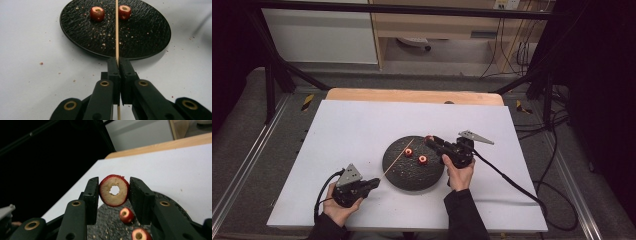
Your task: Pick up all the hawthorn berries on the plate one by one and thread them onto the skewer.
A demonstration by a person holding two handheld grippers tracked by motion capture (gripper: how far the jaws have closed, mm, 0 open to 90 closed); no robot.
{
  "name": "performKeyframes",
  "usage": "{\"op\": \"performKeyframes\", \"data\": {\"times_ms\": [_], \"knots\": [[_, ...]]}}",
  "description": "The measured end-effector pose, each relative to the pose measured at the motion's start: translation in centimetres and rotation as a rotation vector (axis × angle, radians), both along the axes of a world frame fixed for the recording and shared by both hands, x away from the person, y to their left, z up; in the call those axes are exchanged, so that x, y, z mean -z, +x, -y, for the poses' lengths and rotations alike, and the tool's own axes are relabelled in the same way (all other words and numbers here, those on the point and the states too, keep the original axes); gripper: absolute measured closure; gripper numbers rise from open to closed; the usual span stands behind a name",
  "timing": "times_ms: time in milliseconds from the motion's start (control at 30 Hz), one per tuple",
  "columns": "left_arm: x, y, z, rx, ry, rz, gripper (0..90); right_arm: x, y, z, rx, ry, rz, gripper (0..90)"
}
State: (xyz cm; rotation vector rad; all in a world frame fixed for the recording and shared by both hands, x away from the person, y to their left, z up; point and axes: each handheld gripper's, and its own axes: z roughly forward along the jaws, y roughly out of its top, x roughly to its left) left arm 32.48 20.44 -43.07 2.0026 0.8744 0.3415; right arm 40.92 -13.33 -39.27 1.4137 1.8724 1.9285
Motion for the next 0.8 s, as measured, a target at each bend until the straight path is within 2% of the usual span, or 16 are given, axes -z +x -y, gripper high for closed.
{"op": "performKeyframes", "data": {"times_ms": [200,367,600,800], "knots": [[0.0,-0.1,0.4,-0.002,-0.017,0.005,87.8,0.2,0.3,0.0,0.053,0.078,0.027,61.5],[-0.1,-0.1,0.7,-0.006,-0.025,0.004,87.8,0.2,0.6,0.0,0.086,0.094,0.041,61.5],[-0.7,0.0,1.3,-0.007,-0.044,0.010,87.8,0.3,0.8,-0.1,0.140,0.133,0.087,61.4],[-1.0,0.2,2.2,0.005,-0.051,0.023,87.8,0.0,1.0,0.0,0.158,0.166,0.112,61.5]]}}
